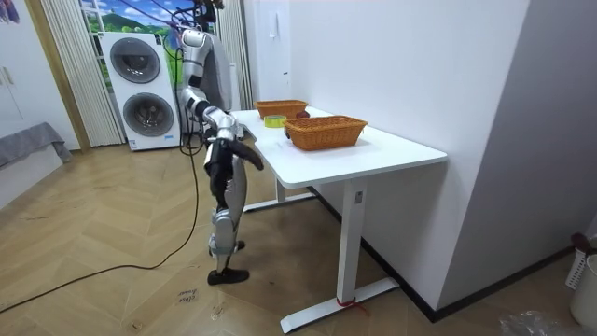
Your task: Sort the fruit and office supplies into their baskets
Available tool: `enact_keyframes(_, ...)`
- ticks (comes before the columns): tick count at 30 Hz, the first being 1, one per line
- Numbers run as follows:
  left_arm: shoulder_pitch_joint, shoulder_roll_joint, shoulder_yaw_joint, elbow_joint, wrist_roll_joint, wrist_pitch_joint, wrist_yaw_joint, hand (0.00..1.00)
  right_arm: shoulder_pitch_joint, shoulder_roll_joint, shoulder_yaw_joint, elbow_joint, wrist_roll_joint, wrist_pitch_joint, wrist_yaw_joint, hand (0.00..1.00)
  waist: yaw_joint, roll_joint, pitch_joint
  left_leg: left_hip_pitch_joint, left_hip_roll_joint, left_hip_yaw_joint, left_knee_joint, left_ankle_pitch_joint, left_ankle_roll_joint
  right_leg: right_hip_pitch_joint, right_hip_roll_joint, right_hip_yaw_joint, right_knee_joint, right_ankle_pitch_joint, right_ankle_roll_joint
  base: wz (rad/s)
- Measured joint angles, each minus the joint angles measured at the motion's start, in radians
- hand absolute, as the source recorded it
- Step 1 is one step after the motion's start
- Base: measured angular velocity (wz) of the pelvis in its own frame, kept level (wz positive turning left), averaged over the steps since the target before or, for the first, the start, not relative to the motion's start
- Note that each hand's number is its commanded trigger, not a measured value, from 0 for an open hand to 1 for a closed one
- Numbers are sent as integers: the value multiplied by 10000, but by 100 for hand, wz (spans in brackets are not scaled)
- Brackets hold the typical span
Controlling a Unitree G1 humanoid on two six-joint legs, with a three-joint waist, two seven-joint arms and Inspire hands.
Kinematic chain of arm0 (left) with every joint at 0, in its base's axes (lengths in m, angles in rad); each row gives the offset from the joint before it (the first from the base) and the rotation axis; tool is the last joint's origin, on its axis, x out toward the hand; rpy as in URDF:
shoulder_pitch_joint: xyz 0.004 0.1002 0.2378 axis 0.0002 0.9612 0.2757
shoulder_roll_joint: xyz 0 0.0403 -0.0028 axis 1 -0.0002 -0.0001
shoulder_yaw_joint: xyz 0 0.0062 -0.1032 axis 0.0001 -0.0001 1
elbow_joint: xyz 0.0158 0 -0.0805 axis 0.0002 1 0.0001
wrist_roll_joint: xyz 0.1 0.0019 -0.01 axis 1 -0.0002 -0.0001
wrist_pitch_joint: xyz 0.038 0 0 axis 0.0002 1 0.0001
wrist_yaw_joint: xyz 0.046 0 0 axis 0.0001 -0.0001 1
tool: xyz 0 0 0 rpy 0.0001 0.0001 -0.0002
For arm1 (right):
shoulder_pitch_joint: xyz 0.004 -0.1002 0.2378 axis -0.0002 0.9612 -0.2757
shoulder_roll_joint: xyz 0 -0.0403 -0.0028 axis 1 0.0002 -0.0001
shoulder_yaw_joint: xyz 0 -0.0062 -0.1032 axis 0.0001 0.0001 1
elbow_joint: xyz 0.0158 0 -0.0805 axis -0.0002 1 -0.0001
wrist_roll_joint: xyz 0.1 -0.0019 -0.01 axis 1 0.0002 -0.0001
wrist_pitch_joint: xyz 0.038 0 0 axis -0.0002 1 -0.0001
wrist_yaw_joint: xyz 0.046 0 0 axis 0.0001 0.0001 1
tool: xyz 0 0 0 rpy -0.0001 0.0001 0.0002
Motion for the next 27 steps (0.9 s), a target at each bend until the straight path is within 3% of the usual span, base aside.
enact_keyframes(5, -80, -3, -446, -28, 48, -155, 105, 0, -180, -157, 394, -1539, -1587, -294, -1192, 0, 259, -1, 39, -126, 8, 14, -32, -1, -1, -178, 9, 3, 40, 3, 1, 0)
enact_keyframes(11, -142, -1, -453, -16, 102, -154, 147, 0, -331, -189, 563, -3537, -2814, -413, -1404, 0, 524, 134, 89, -119, 28, 22, -34, 0, -1, -239, 13, -38, 153, 1, 1, -1)
enact_keyframes(16, -163, -3, -429, 396, 87, -267, 198, 0, -381, -257, 888, -5050, -4513, -423, -1409, 0, 579, 120, 79, -135, 32, 24, -74, 4, -11, -284, 18, -104, 172, 1, 0, -1)
enact_keyframes(21, -191, -12, -425, 476, 128, -318, 132, 0, -902, -862, 911, -5742, -6493, -443, -1266, 0, 745, -50, 65, -132, 40, 29, -57, 14, -21, -308, 5, -278, 201, 2, 0, 0)
enact_keyframes(23, -188, -13, -430, 595, 137, -341, 119, 0, -933, -1006, 1166, -6258, -7561, -432, -940, 0, 831, -112, 58, -102, 47, 29, -61, 18, -26, -279, 14, -277, 203, 2, 0, 0)
enact_keyframes(27, -179, -46, -435, 666, 130, -314, 118, 0, -1021, -1027, 1472, -7044, -8003, -403, -166, 0, 1008, -150, 46, -5, 52, 28, -58, 18, -27, -179, 17, -275, 179, 2, 0, 0)
